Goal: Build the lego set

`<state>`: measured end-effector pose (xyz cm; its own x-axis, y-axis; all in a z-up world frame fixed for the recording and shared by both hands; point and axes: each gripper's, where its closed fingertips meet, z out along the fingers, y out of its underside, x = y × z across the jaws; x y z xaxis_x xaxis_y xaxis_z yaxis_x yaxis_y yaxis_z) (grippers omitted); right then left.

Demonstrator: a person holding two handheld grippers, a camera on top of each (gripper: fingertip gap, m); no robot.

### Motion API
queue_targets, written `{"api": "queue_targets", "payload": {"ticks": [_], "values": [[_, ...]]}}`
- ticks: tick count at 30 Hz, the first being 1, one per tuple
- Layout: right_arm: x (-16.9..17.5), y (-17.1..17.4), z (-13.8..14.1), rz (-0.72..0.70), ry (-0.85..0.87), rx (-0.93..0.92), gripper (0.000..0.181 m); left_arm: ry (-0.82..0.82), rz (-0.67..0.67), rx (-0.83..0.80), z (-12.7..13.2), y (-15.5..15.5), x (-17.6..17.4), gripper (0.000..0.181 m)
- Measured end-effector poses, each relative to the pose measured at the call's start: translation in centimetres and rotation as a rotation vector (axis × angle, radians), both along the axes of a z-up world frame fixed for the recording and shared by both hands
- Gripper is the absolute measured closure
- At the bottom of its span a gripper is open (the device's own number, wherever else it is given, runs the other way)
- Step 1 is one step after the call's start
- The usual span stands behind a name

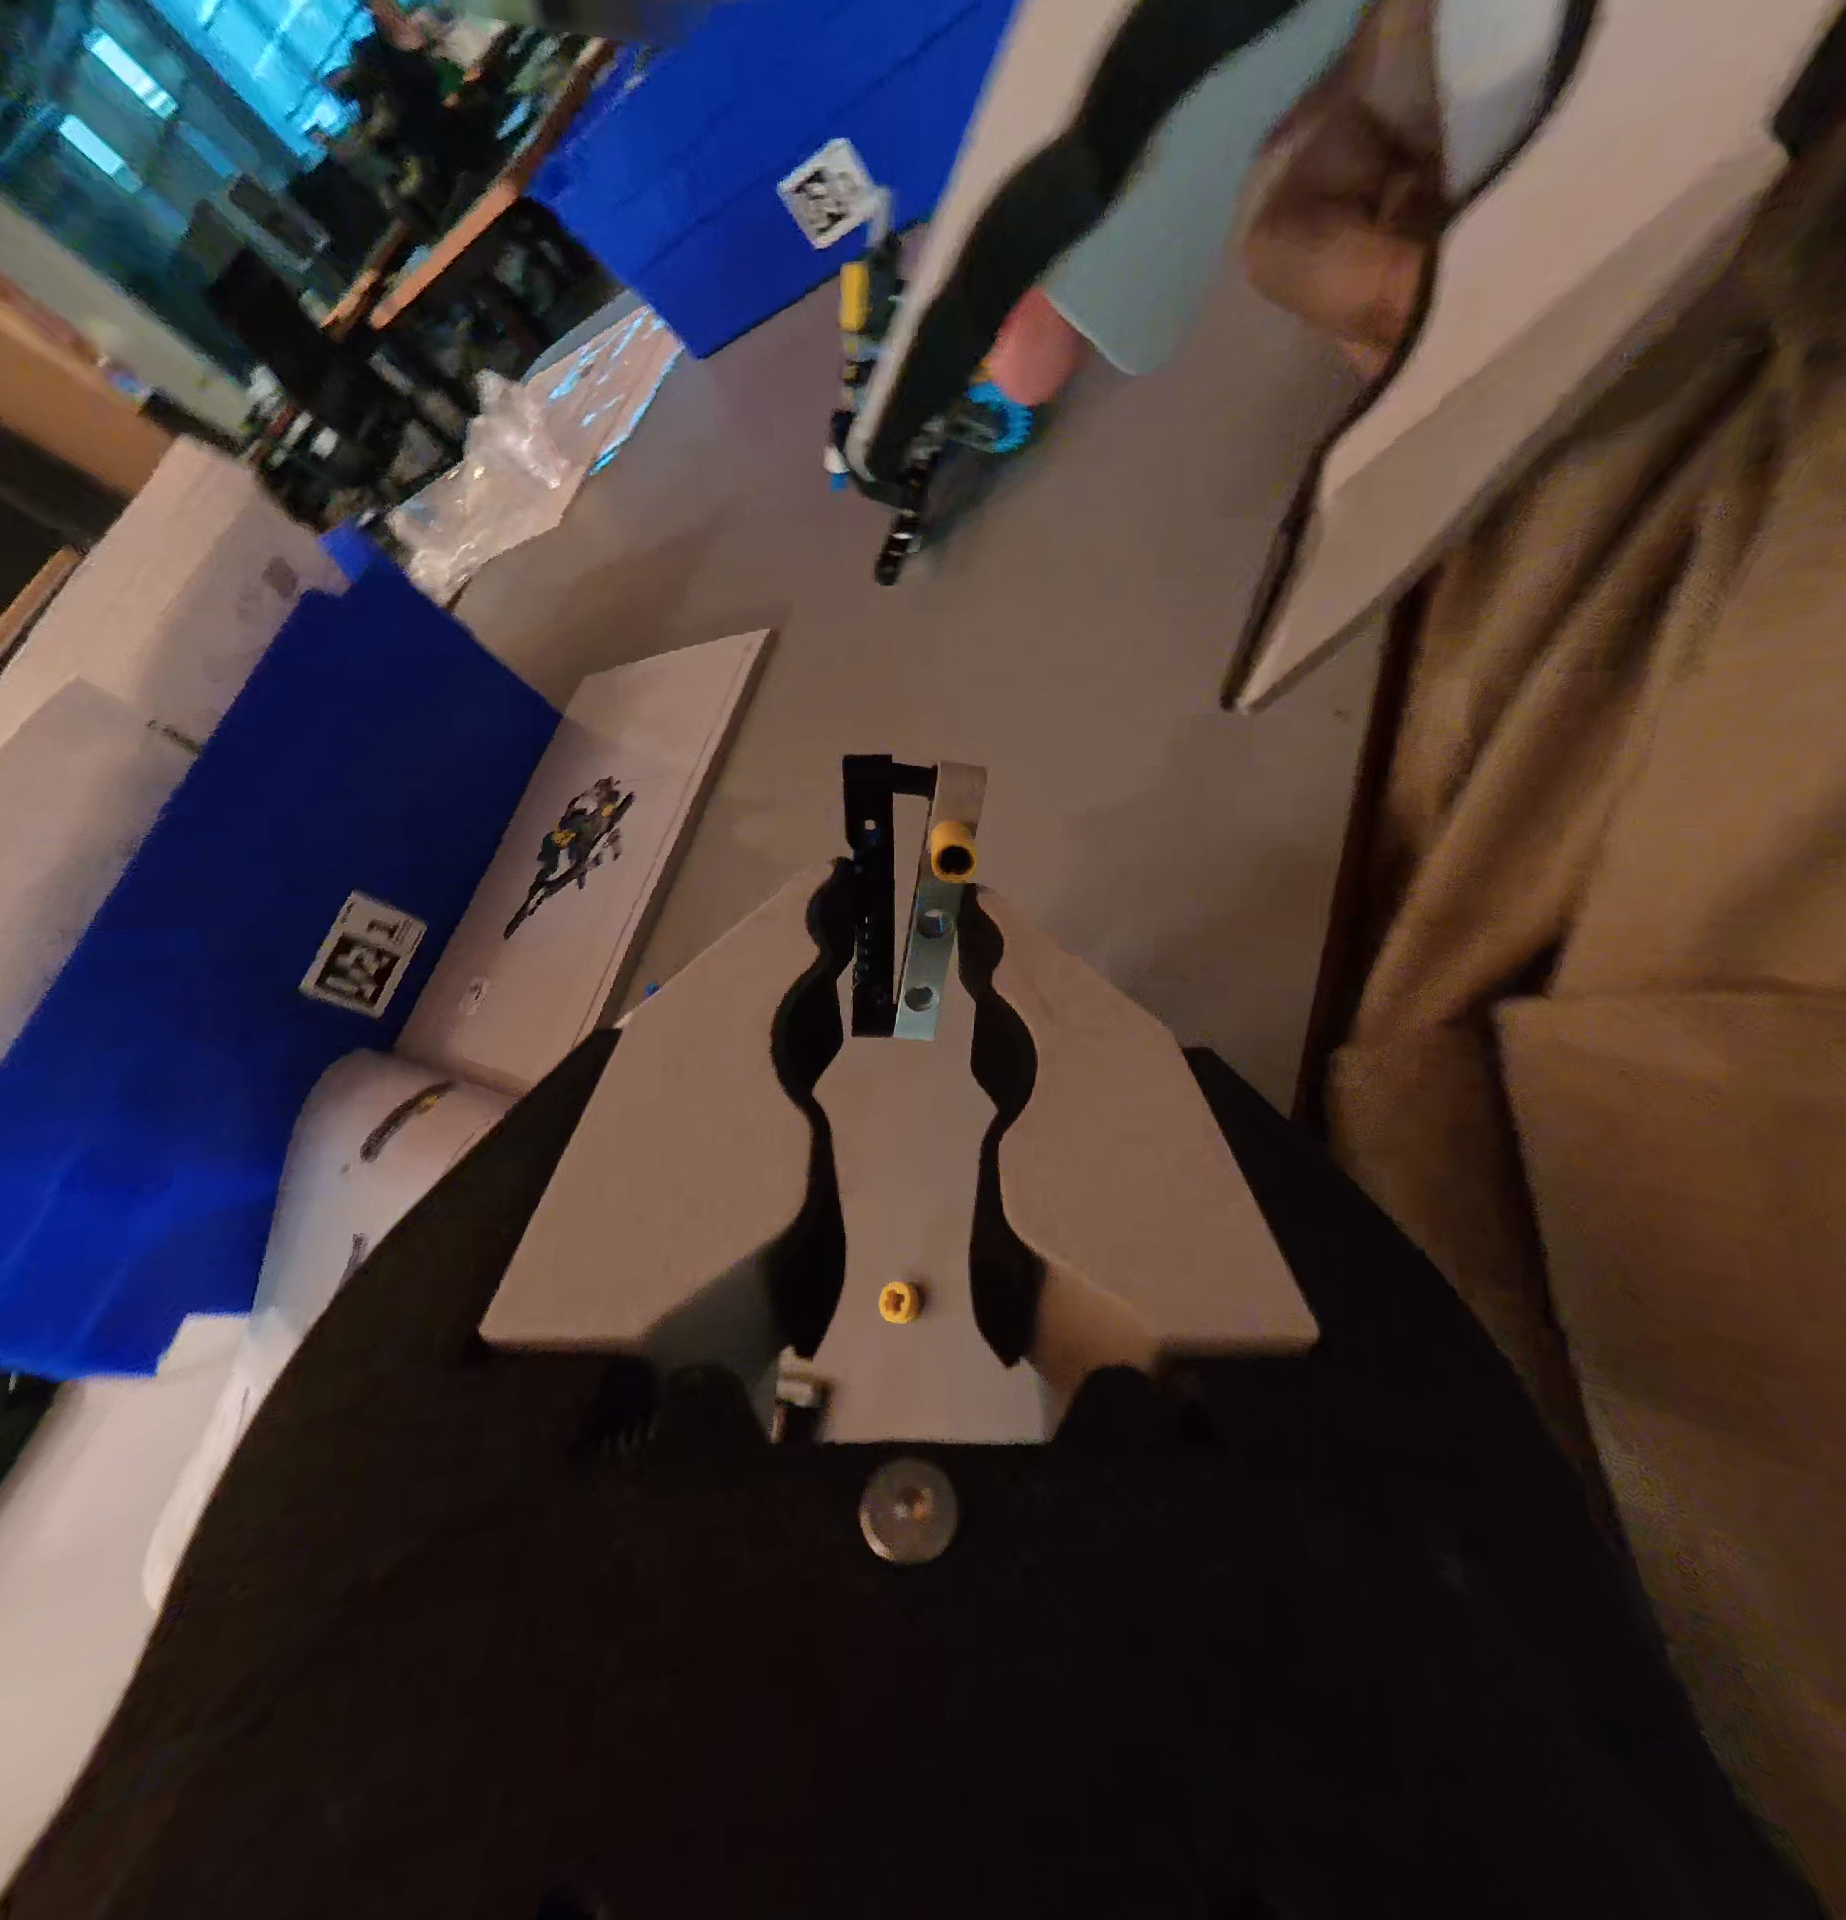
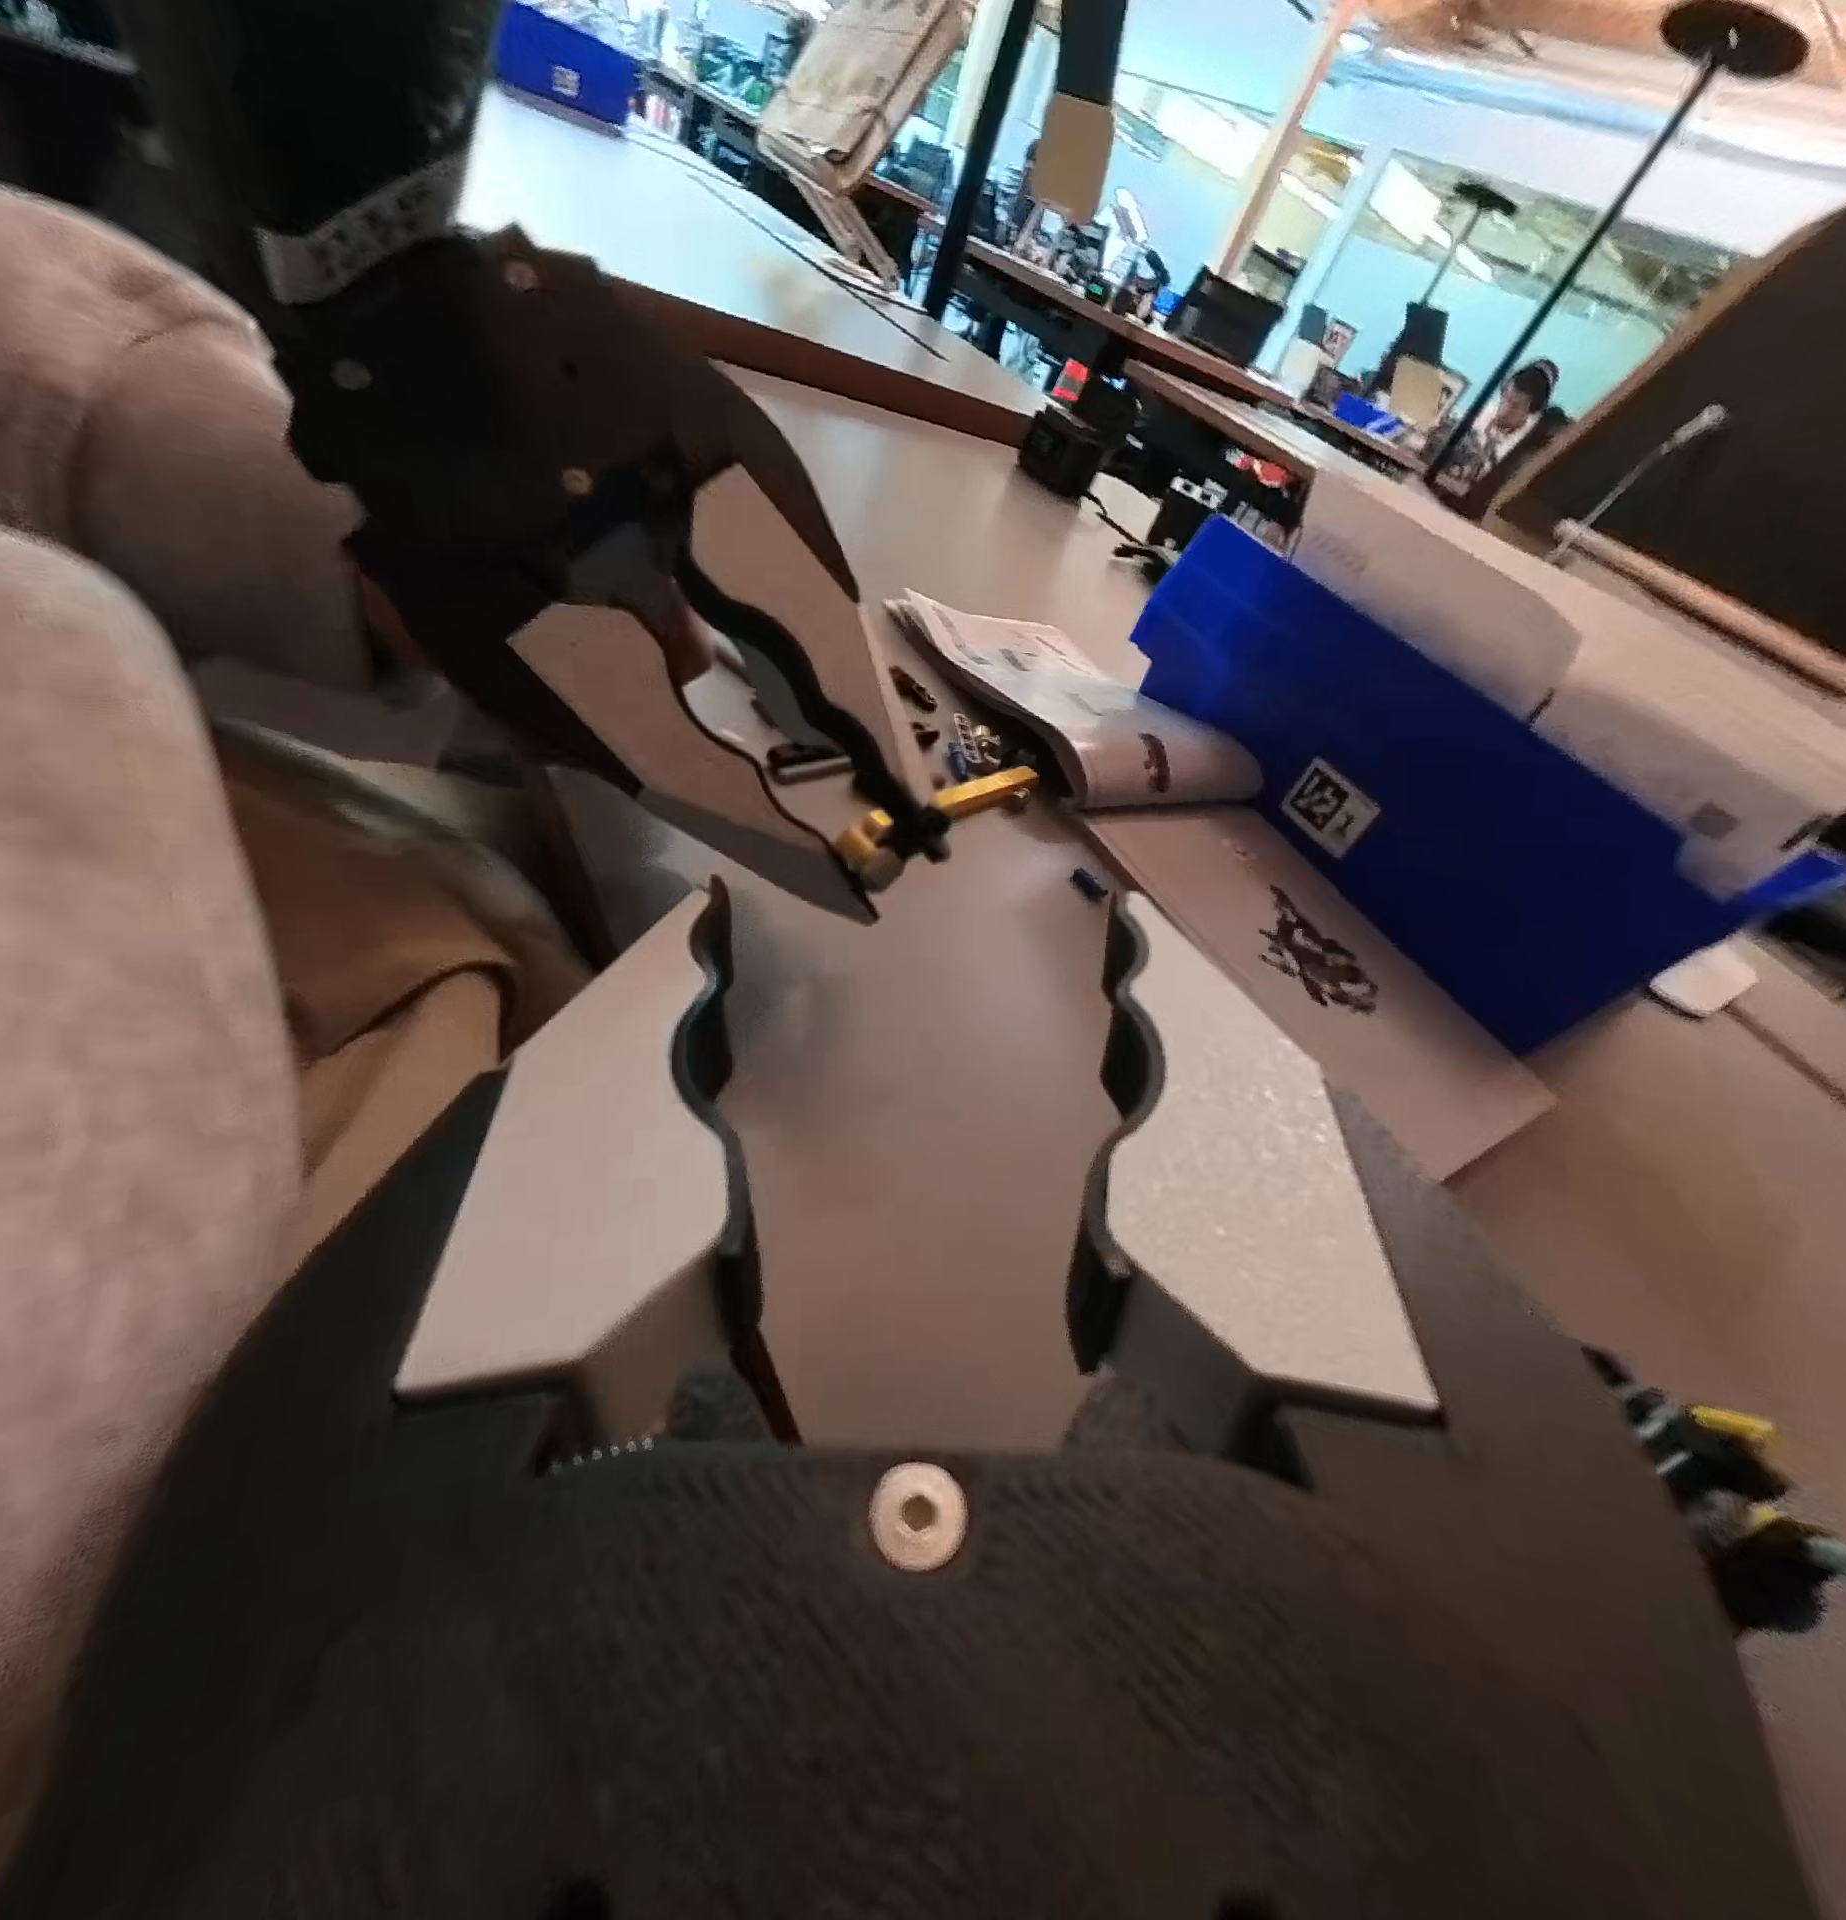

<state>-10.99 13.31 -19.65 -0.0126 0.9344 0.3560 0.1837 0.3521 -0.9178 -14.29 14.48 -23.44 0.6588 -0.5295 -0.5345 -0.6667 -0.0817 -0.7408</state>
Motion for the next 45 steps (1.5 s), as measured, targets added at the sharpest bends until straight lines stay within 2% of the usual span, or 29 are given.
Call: {"api": "queue_targets", "payload": {"ticks": [2,4,5,8,10,15,20,22,28,38,45], "values": [[0.2,0.1,-0.2,0.001,-0.026,0.173,0.115,0.043,-0.063,-0.014,-0.6,-0.4,0.7,0.164],[0.2,0.4,-1.1,0.003,-0.081,0.372,0.132,0.074,-0.082,-0.025,-1.1,-0.6,1.0,0.164],[0.0,0.3,-1.7,0.017,-0.105,0.409,0.137,0.089,-0.087,-0.033,-1.3,-0.6,1.1,0.164],[-0.7,-0.7,-3.2,0.099,-0.166,0.327,0.134,0.134,-0.123,-0.076,-2.3,-1.0,1.5,0.164],[-0.9,-0.9,-3.4,0.12,-0.176,0.337,0.13,0.162,-0.139,-0.096,-2.9,-1.1,1.7,0.164],[-0.8,-1.3,-5.0,0.186,-0.258,0.373,0.14,0.112,-0.191,-0.159,-3.0,-1.6,2.1,0.163],[-0.9,-1.1,-5.3,0.218,-0.293,0.315,0.14,0.095,-0.226,-0.187,-3.0,-1.9,2.4,0.163],[-0.9,-1.2,-5.5,0.229,-0.301,0.336,0.15,0.089,-0.236,-0.195,-3.0,-2.0,2.6,0.163],[-1.0,-1.1,-5.1,0.204,-0.272,0.357,0.157,0.083,-0.234,-0.206,-3.1,-1.9,2.5,0.163],[-1.0,-0.9,-5.3,0.209,-0.34,0.231,0.158,0.058,-0.232,-0.242,-3.2,-1.9,2.5,0.163],[-0.9,-0.9,-5.3,0.178,-0.352,0.279,0.158,0.038,-0.229,-0.264,-3.2,-1.9,2.5,0.163]]}}
